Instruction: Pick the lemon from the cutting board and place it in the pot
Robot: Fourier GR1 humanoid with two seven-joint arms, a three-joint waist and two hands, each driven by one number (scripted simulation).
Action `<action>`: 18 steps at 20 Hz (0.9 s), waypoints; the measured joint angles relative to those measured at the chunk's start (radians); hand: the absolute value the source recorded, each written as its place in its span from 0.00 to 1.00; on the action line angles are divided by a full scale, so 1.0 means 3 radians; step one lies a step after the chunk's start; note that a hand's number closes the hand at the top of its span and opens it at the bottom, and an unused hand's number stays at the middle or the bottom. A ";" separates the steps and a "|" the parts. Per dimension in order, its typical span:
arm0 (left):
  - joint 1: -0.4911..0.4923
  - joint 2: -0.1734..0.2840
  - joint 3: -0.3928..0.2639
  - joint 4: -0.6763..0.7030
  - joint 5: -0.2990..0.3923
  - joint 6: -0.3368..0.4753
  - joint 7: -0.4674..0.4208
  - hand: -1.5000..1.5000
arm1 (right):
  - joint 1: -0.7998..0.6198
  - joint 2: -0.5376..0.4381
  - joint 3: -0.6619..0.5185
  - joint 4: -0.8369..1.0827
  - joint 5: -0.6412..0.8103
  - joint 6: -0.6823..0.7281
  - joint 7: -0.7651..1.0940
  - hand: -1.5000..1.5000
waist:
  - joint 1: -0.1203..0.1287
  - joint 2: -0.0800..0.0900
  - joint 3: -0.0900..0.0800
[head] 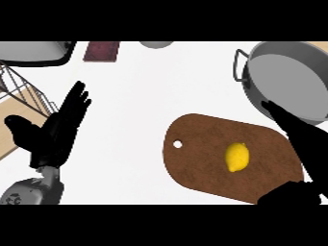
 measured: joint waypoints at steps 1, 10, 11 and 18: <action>0.0034 0.0004 -0.0004 -0.0022 0.0003 -0.0019 -0.0015 0.50 | 0.0005 0.0013 0.0043 0.0057 0.0019 0.0005 0.0004 0.00 | 0.0002 0.0000 0.0000; -0.0033 -0.0021 0.0092 0.0031 -0.0011 -0.0019 0.0018 0.50 | 0.0078 0.0169 0.0275 0.0325 0.0329 0.0033 0.0012 0.00 | -0.0022 -0.0002 0.0003; -0.0044 -0.0026 0.0101 0.0057 -0.0011 -0.0033 0.0002 0.50 | 0.0061 0.0246 0.0320 0.0302 0.0398 0.0016 0.0053 0.00 | -0.0024 -0.0002 0.0003; 0.0019 -0.0087 0.0088 0.0016 -0.0079 -0.0038 0.0003 0.50 | 0.0123 0.0532 0.0349 0.0295 0.0713 -0.0002 0.0047 0.00 | -0.0031 -0.0003 0.0004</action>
